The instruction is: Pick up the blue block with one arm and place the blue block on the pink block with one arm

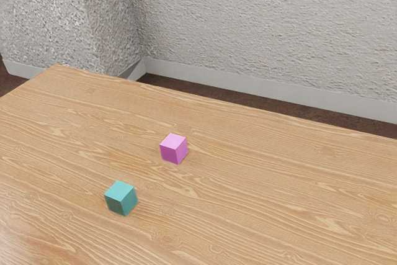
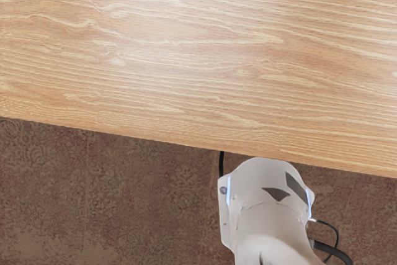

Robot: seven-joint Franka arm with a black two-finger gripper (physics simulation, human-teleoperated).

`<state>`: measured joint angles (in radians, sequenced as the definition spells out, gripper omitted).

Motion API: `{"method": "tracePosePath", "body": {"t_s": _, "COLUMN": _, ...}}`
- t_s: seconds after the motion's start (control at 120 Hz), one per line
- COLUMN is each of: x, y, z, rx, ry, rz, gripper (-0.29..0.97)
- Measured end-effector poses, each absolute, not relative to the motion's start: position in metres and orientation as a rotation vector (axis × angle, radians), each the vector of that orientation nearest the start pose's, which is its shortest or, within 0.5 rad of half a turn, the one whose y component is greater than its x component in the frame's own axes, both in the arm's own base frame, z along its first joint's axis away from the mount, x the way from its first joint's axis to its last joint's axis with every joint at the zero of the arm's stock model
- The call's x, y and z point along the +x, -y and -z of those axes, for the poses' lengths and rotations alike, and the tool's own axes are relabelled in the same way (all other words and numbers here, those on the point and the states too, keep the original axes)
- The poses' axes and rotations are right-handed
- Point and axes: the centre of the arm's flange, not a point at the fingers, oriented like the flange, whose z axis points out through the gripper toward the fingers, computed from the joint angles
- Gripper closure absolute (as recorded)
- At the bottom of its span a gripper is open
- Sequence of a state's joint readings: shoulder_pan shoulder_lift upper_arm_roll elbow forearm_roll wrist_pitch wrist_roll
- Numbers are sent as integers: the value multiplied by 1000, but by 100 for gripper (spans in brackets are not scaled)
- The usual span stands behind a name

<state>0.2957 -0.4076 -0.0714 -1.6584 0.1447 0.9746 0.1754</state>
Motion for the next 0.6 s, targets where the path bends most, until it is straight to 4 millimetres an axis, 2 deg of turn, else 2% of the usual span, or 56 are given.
{"method": "tracePosePath", "body": {"t_s": 0.067, "x": 345, "y": -81, "z": -732, "rx": -3002, "ry": 116, "rz": -373, "gripper": 0}}
{"method": "tracePosePath", "body": {"t_s": 0.217, "x": 373, "y": -66, "z": -728, "rx": -2983, "ry": -23, "rz": -297, "gripper": 0}}
{"method": "tracePosePath", "body": {"t_s": 0.267, "x": 387, "y": -45, "z": -720, "rx": -2960, "ry": -111, "rz": -307, "gripper": 0}}
{"method": "tracePosePath", "body": {"t_s": 0.317, "x": 397, "y": -9, "z": -710, "rx": -2903, "ry": -222, "rz": -320, "gripper": 0}}
{"method": "tracePosePath", "body": {"t_s": 0.35, "x": 399, "y": 4, "z": -706, "rx": -2884, "ry": -265, "rz": -322, "gripper": 0}}
{"method": "tracePosePath", "body": {"t_s": 0.408, "x": 406, "y": 13, "z": -682, "rx": -2866, "ry": -310, "rz": -362, "gripper": 0}}
{"method": "tracePosePath", "body": {"t_s": 0.517, "x": 418, "y": 11, "z": -630, "rx": -2845, "ry": -356, "rz": -433, "gripper": 0}}
{"method": "tracePosePath", "body": {"t_s": 0.6, "x": 423, "y": 9, "z": -609, "rx": -2842, "ry": -373, "rz": -442, "gripper": 0}}
